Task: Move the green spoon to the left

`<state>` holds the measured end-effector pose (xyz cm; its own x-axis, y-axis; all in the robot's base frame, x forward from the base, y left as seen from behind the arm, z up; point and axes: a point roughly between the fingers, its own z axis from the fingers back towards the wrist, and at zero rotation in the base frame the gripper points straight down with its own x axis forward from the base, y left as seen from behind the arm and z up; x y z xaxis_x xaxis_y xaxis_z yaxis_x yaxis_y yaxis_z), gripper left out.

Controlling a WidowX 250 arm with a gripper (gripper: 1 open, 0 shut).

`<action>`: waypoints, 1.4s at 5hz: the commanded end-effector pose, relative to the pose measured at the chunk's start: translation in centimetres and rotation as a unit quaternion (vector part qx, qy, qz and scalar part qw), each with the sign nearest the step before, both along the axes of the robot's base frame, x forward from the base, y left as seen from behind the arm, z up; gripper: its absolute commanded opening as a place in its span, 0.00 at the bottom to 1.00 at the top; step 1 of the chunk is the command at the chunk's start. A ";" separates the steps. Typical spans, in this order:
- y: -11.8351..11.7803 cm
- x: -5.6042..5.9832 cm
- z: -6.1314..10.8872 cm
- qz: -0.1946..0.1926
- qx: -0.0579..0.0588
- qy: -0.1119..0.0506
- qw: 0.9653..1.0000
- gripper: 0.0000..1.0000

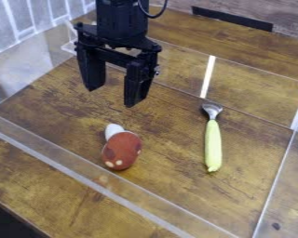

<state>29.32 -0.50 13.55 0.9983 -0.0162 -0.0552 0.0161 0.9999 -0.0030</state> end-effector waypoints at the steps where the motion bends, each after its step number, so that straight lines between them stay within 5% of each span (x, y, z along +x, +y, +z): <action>1: 0.4 -0.4 -3.1 0.000 -0.003 0.020 1.000 1.00; 2: -1.1 1.5 -5.8 0.049 -0.004 0.004 0.999 1.00; 4: -3.9 6.6 -6.1 0.166 -0.014 -0.025 0.986 1.00; 7: -4.5 6.6 -4.5 0.186 -0.013 -0.039 0.982 1.00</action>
<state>35.02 -4.37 6.02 0.9277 0.3671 -0.0672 -0.3681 0.9298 -0.0031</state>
